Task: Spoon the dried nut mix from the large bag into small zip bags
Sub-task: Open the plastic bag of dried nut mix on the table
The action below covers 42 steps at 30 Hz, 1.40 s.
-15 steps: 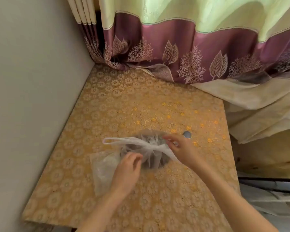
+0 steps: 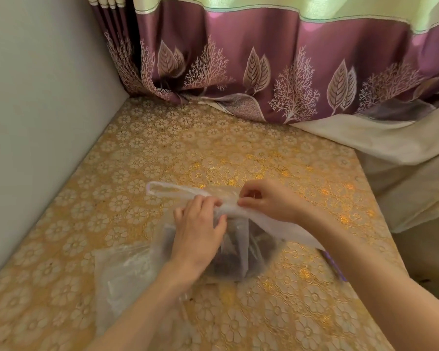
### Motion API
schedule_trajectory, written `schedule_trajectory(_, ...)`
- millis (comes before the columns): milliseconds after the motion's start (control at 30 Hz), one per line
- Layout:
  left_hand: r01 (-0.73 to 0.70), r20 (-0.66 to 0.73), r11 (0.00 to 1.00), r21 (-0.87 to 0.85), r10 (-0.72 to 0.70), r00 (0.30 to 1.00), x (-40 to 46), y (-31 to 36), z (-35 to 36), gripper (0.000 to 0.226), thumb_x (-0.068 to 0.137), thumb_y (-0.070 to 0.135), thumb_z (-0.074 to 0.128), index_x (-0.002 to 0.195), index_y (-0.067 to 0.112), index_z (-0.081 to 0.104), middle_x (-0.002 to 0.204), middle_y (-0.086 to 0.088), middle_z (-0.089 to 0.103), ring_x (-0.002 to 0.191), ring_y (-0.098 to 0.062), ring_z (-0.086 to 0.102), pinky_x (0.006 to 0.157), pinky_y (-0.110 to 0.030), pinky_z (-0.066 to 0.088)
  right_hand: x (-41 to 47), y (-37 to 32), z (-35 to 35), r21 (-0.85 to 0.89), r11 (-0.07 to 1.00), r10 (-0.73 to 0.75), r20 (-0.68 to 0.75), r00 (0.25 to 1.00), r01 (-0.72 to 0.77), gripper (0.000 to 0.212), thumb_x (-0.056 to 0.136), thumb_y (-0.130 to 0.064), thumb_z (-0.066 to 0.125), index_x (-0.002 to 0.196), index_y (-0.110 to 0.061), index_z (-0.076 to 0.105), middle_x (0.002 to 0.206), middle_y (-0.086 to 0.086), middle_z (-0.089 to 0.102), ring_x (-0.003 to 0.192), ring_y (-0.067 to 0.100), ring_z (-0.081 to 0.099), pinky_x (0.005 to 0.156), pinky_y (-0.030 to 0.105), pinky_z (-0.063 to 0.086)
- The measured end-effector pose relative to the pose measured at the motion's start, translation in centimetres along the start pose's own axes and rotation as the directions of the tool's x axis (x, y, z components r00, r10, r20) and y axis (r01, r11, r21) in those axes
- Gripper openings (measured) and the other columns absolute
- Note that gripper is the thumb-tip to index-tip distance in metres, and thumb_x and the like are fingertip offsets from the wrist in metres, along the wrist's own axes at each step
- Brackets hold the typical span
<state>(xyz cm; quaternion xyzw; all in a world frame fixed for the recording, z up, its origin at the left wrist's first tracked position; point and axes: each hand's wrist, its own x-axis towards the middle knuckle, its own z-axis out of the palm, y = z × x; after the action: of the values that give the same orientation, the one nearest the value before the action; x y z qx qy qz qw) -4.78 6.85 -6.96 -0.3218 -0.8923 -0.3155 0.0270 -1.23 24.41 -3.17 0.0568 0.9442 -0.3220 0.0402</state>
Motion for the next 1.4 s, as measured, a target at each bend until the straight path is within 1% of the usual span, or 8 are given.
schedule_trajectory(167, -0.125, -0.182, 0.991, -0.037, 0.117, 0.976, 3.7, -1.0, 0.6, 0.009, 0.085, 0.019, 0.061, 0.081, 0.024, 0.055, 0.077, 0.015, 0.056, 0.076, -0.007, 0.052, 0.078, -0.026, 0.021, 2.0, 2.4, -0.6, 0.074, 0.996, -0.023, -0.256, 0.966, 0.043, 0.020, 0.090, -0.020, 0.061, 0.070, -0.021, 0.059, 0.066, -0.013, 0.054, 0.060, -0.001, 0.047, 0.055, 0.013, 0.035)
schedule_trajectory(333, -0.169, -0.216, 0.976, -0.136, 0.137, 0.967, 5.8, -2.2, -0.6, 0.016, 0.081, 0.014, 0.064, 0.073, 0.023, 0.054, 0.067, 0.018, 0.050, 0.068, 0.002, 0.049, 0.084, -0.047, 0.045, 2.7, 3.8, -2.0, 0.208, 0.977, 0.119, -0.398, 0.910, -0.037, 0.018, 0.089, -0.022, 0.064, 0.071, -0.017, 0.067, 0.053, -0.013, 0.052, 0.046, -0.002, 0.042, 0.045, 0.013, 0.031)
schedule_trajectory(600, -0.227, -0.300, 0.961, -0.159, 0.172, 0.938, 2.2, -2.6, -3.0, 0.015, 0.080, 0.012, 0.067, 0.071, 0.020, 0.057, 0.068, 0.012, 0.056, 0.065, 0.002, 0.051, 0.060, -0.006, 0.038, -1.1, 1.5, -1.1, 0.188, 0.982, 0.103, -0.597, 0.795, 0.014, 0.016, 0.089, -0.016, 0.062, 0.073, -0.013, 0.064, 0.062, -0.002, 0.056, 0.056, 0.011, 0.049, 0.061, 0.027, 0.041)
schedule_trajectory(867, -0.155, -0.250, 0.951, -0.268, 0.087, 0.964, -1.3, -3.3, -6.9, 0.014, 0.080, 0.012, 0.067, 0.071, 0.017, 0.058, 0.069, 0.006, 0.059, 0.064, -0.008, 0.052, 0.048, -0.008, 0.036, -5.8, -0.6, -0.9, 0.351, 0.936, 0.238, -0.697, 0.676, 0.033, 0.016, 0.090, -0.015, 0.059, 0.078, -0.008, 0.067, 0.058, -0.003, 0.053, 0.053, 0.008, 0.043, 0.049, 0.021, 0.034)
schedule_trajectory(1033, -0.118, 0.005, 0.943, -0.310, 0.126, 0.992, -1.2, -0.6, -7.6, 0.028, 0.086, 0.031, 0.062, 0.112, 0.025, 0.053, 0.096, 0.014, 0.059, 0.087, -0.001, 0.056, 0.069, -0.020, 0.044, -7.4, -2.6, -0.6, 0.291, 0.953, 0.149, -0.690, 0.708, 0.082, 0.017, 0.090, -0.014, 0.059, 0.075, -0.014, 0.065, 0.057, -0.004, 0.052, 0.051, 0.009, 0.042, 0.051, 0.023, 0.035)
schedule_trajectory(1167, -0.210, 0.081, 0.976, -0.063, 0.214, 0.973, -1.1, 2.1, -6.2, 0.041, 0.081, 0.043, 0.065, 0.116, 0.021, 0.061, 0.083, 0.016, 0.052, 0.084, -0.008, 0.052, 0.092, -0.037, 0.044, -7.7, -3.7, 0.3, 0.041, 0.999, 0.016, -0.709, 0.705, 0.018, 0.012, 0.092, -0.017, 0.059, 0.083, -0.017, 0.066, 0.077, -0.007, 0.055, 0.065, 0.005, 0.048, 0.059, 0.013, 0.038)
schedule_trajectory(1300, -0.263, 0.065, 0.965, -0.006, 0.263, 0.963, -1.0, 1.8, -6.1, 0.025, 0.080, 0.031, 0.071, 0.099, 0.014, 0.072, 0.074, 0.013, 0.054, 0.073, -0.006, 0.050, 0.065, -0.014, 0.037, -8.3, -4.2, 1.6, -0.152, 0.983, -0.176, -0.582, 0.794, 0.107, 0.030, 0.090, -0.027, 0.062, 0.119, -0.022, 0.062, 0.116, -0.006, 0.052, 0.103, 0.009, 0.048, 0.097, 0.025, 0.038)
schedule_trajectory(1400, -0.334, 0.019, 0.941, -0.060, 0.335, 0.942, -1.3, 1.6, -6.7, 0.024, 0.079, 0.024, 0.073, 0.098, 0.011, 0.073, 0.082, 0.007, 0.059, 0.070, 0.001, 0.049, 0.061, -0.003, 0.036, -8.0, -5.1, 2.6, -0.321, 0.941, -0.227, -0.380, 0.896, 0.102, 0.037, 0.087, -0.035, 0.065, 0.123, -0.030, 0.061, 0.127, -0.009, 0.058, 0.117, 0.011, 0.046, 0.102, 0.032, 0.035)
